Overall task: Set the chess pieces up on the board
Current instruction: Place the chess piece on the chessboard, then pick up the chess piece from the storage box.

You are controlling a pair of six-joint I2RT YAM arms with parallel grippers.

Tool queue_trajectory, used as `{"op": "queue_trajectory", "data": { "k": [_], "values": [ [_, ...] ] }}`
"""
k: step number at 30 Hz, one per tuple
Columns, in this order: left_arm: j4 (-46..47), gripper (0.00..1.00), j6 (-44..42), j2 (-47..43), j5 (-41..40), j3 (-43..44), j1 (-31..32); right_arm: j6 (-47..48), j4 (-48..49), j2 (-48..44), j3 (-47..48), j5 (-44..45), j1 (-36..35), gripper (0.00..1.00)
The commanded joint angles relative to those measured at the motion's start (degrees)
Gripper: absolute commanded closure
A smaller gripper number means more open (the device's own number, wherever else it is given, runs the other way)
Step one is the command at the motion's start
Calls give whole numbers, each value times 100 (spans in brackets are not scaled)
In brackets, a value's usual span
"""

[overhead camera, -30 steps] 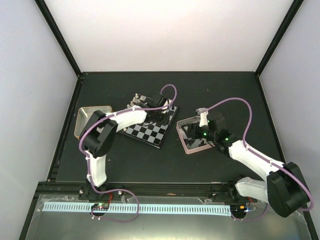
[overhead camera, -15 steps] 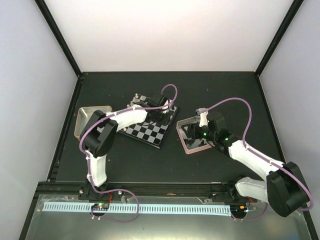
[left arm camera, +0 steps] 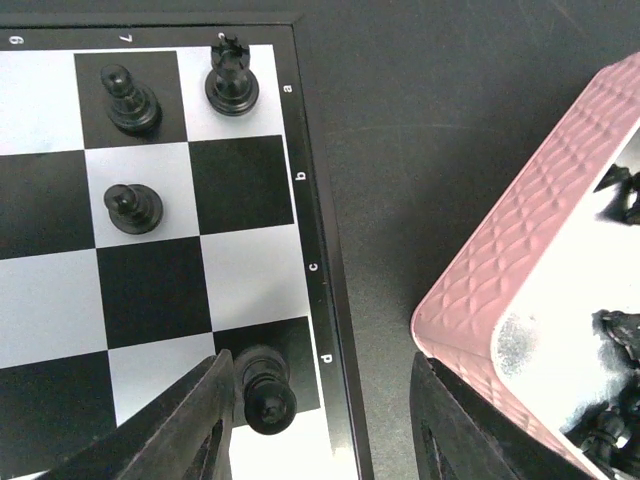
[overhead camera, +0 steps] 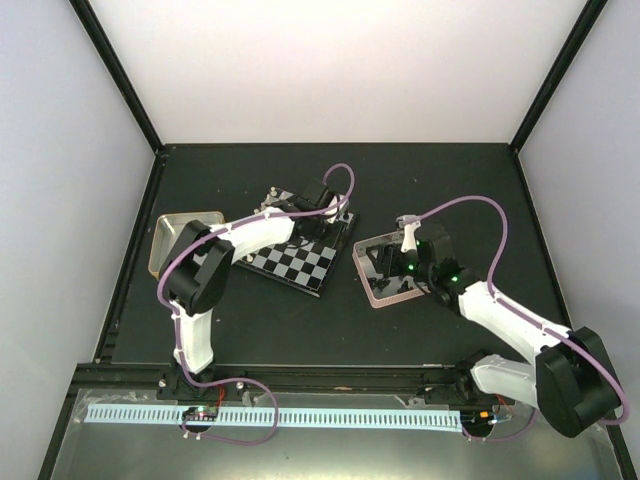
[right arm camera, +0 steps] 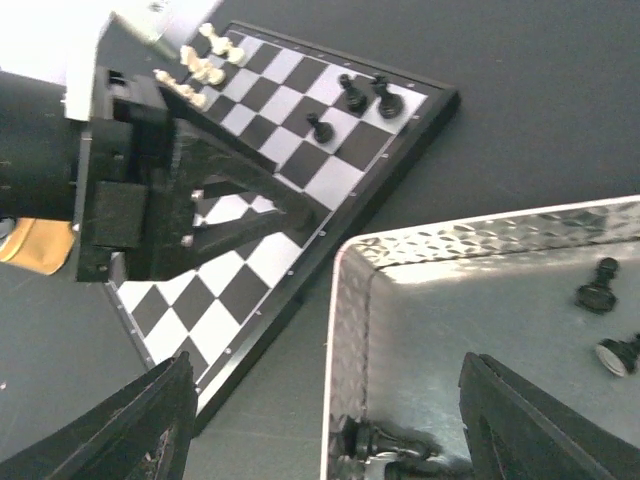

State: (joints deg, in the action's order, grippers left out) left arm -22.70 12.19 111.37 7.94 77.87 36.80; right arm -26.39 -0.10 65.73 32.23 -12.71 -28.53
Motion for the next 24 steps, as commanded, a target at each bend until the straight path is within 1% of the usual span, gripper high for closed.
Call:
{"op": "queue_trajectory", "data": {
  "k": [1, 4, 8, 13, 17, 21, 24],
  "values": [
    [-72, 49, 151, -410, -89, 218, -54, -294, -299, -55, 110, 705, -14, 28],
    [-41, 46, 243, -725, -260, 123, -75, -423, -712, 181, 319, 1149, -12, 29],
    [62, 45, 441, -1256, -449, -154, -128, -445, -1310, 666, 696, 1408, -13, 36],
    [330, 45, 635, -2124, -587, -734, -185, -405, -2201, 1278, 1223, 1482, -12, 42],
    [602, 45, 742, -2831, -548, -1220, -185, -178, -2690, 1709, 1567, 1359, -20, 48],
    [754, 44, 801, -3268, -408, -1553, -189, 6, -2916, 1961, 1726, 1165, -29, 51],
    [762, 44, 837, -3444, -322, -1645, -183, 20, -3021, 2186, 1813, 1114, -50, 55]
  ]
}}
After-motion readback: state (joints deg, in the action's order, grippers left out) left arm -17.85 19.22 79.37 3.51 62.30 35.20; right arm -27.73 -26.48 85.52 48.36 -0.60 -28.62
